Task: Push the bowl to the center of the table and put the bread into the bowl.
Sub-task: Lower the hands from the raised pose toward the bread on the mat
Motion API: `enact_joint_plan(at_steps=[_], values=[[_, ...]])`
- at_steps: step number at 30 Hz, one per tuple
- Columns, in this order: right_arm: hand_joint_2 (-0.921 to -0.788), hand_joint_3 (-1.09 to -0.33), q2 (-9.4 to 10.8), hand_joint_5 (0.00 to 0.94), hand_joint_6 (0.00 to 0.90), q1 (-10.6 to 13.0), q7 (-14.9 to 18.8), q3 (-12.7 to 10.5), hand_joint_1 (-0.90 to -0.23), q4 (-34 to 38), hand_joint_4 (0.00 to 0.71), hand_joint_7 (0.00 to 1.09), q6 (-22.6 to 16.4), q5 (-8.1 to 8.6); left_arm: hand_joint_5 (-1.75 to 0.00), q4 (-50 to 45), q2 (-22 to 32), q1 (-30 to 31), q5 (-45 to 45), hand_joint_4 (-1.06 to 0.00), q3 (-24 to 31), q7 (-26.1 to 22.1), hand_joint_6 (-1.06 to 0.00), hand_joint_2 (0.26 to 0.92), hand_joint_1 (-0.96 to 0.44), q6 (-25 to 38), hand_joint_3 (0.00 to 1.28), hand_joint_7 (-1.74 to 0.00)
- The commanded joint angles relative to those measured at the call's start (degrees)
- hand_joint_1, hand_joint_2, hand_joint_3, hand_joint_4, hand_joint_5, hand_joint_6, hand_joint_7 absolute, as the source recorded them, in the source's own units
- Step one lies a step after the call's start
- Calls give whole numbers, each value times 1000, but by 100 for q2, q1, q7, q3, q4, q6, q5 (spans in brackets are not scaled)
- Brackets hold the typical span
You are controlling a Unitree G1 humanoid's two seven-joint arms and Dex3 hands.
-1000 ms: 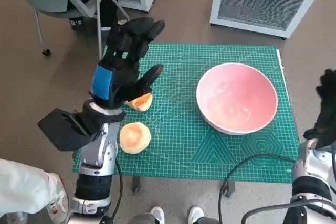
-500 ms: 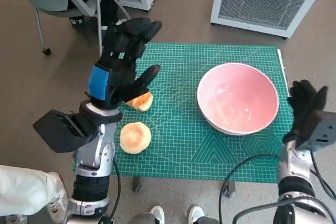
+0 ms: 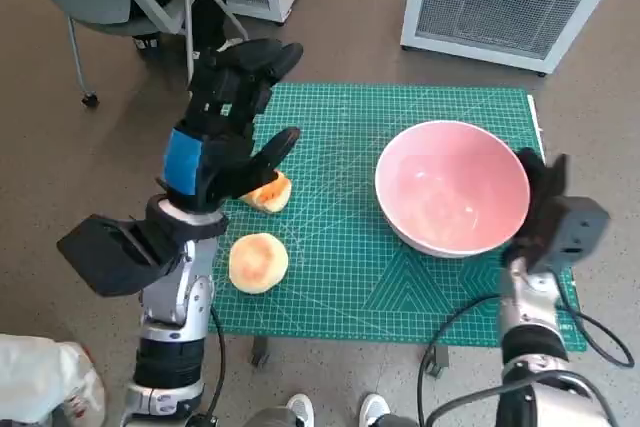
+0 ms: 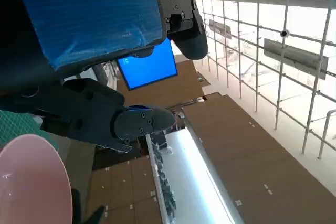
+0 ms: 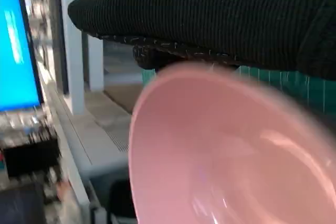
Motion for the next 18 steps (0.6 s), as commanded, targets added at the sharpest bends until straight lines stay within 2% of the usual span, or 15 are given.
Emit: enact_joint_plan(at_steps=[1,18], values=[[-921,-582,199,8,202,-57,134,62,-326,75,425,552,152,-29,-618,-135,54,107,22,-66,13,36,1,920,-347,44,372,-1065],[-921,-568,527,13,191,-364,201,255,-356,92,442,566,199,-92,-616,-241,161,213,16,-66,70,103,1,920,-355,62,366,-1063]])
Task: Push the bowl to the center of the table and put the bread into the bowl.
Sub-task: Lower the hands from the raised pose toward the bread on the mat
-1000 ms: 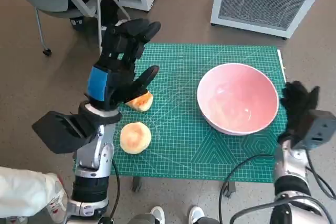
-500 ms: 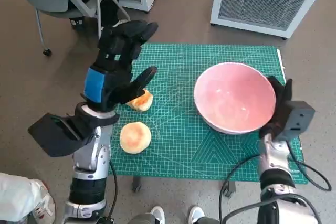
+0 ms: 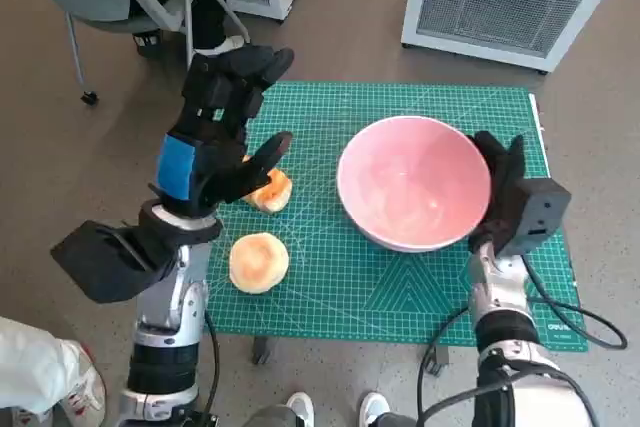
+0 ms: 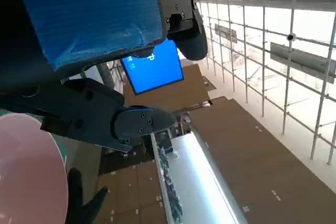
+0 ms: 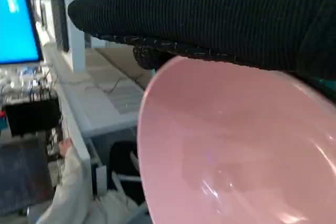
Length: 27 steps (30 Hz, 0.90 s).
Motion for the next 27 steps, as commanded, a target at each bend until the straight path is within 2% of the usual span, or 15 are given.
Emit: enact_joint_plan(at_steps=[1,8,14,20,24,27], values=[[-921,-567,130,12,191,-49,-11,85,-355,88,441,566,142,-106,-615,-126,67,48,6,-65,51,31,1,920,-355,28,365,-1061],[-921,-564,179,2,186,-180,-71,167,-347,97,422,569,196,-141,-612,-134,65,52,10,-64,66,79,1,921,-357,58,365,-1055],[-921,-577,42,0,180,-276,-20,117,-326,55,413,570,194,-111,-611,-77,171,38,120,-68,118,101,0,919,-359,-35,363,-1056],[-921,-575,-176,2,171,-382,-19,91,-318,-152,414,571,-45,-84,-572,453,999,-185,1448,-115,183,288,-38,920,-344,-873,318,-1011],[-921,-567,-247,2,163,-412,-25,145,-329,-498,415,576,-463,-112,-506,865,1658,-468,2056,-156,159,252,-71,921,-347,-1102,271,-933],[-921,-567,-241,3,135,-303,96,226,-334,-1018,408,611,-966,-119,-444,1284,2076,-755,2179,-183,57,-15,-90,921,-343,-1105,252,-875]])
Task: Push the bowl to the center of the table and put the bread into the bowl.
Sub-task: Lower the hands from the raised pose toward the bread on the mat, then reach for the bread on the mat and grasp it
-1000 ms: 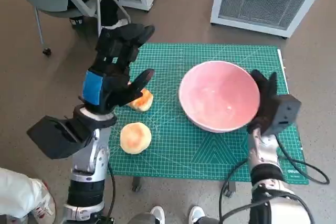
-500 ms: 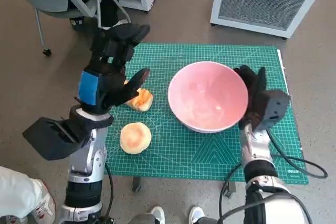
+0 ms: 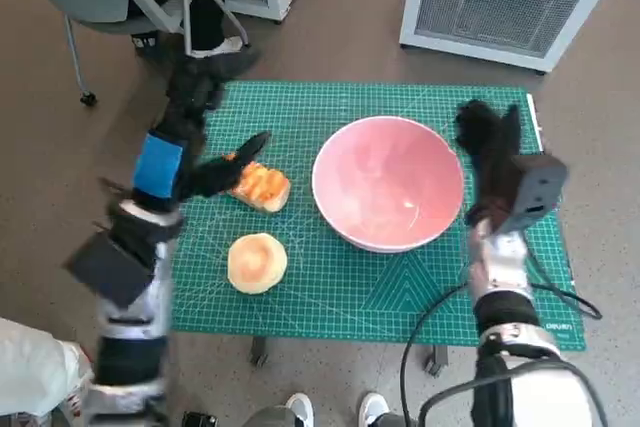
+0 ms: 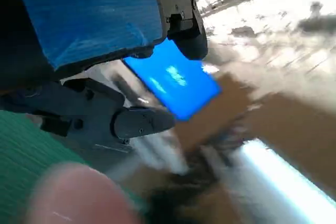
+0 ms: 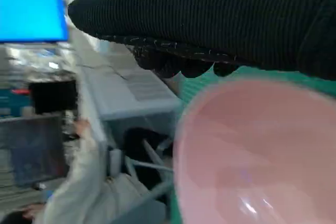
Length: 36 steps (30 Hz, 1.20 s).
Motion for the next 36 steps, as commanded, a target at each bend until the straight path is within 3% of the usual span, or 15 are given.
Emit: enact_joint_plan(at_steps=[1,3,8,15,18,27,36], values=[[-921,-568,13,3,126,129,141,106,-335,-616,407,623,-593,-18,-434,527,599,-497,264,-184,-88,-289,-92,921,-343,-148,250,-867],[-921,-573,15,3,104,223,228,182,-335,-969,404,652,-862,-30,-371,769,793,-660,286,-206,-190,-498,-111,921,-339,-152,239,-818],[-921,-576,64,1,86,624,746,393,-341,-2281,399,695,-1333,190,-257,1407,1184,-1095,465,-258,-541,-1024,-158,921,-330,-352,186,-722],[-921,-548,36,1,95,1226,1163,770,-405,-4122,399,731,-1438,335,-79,2330,1509,-1666,932,-357,-1099,-1521,-292,921,-303,-678,56,-457],[-921,-539,-27,1,102,1434,1259,893,-438,-4746,398,733,-1491,308,-29,2777,1576,-1964,1209,-368,-1406,-1777,-364,913,-293,-700,20,-291],[-921,-537,-183,8,115,1861,1274,1013,-475,-5776,413,733,-1391,90,-1,3751,1488,-2631,1860,-271,-2090,-2209,-389,842,-248,-505,0,-83],[-921,-556,-185,1,92,2119,1259,1099,-462,-6336,403,719,-1176,81,0,4561,1182,-3103,2446,-232,-2671,-2215,-387,800,-200,-329,0,-35]])
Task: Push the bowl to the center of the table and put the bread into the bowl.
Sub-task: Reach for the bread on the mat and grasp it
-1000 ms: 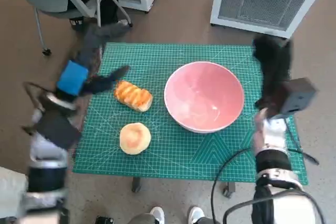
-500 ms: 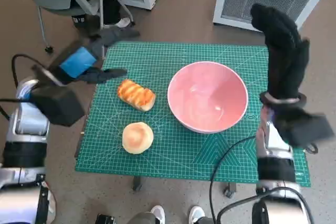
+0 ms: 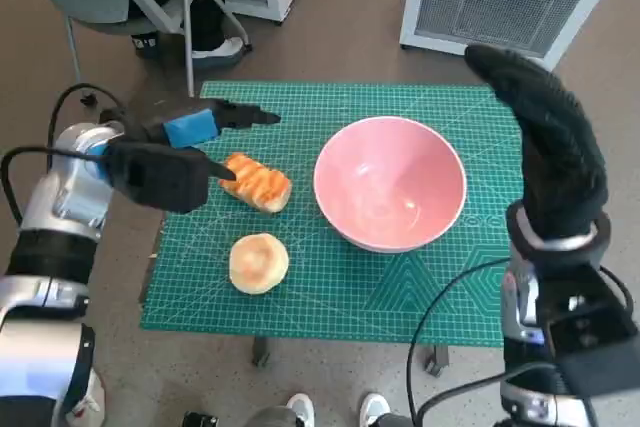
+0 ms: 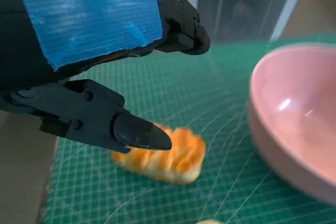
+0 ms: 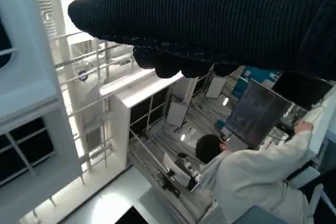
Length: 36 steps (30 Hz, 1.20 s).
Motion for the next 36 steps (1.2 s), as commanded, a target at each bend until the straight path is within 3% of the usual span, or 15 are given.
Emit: enact_joint_plan(at_steps=[1,11,29,36], values=[[-921,-557,-42,1,89,205,30,66,-461,-212,401,718,164,-26,0,359,-151,-285,298,-231,-283,-8,-386,800,-193,94,1,-32],[-921,-553,-45,0,76,253,48,68,-452,-244,392,723,234,34,0,779,-452,-538,738,-227,-716,-3,-385,805,-172,502,3,-15],[-921,-552,32,2,64,317,-51,89,-457,-300,394,742,319,-77,-4,1561,-1055,-558,1184,-221,-1162,600,-430,807,-220,820,3,-22],[-921,-552,38,3,59,353,-78,92,-459,-359,395,751,380,-79,-35,1749,-1180,-496,1226,-337,-1238,815,-537,835,-140,843,13,-56]])
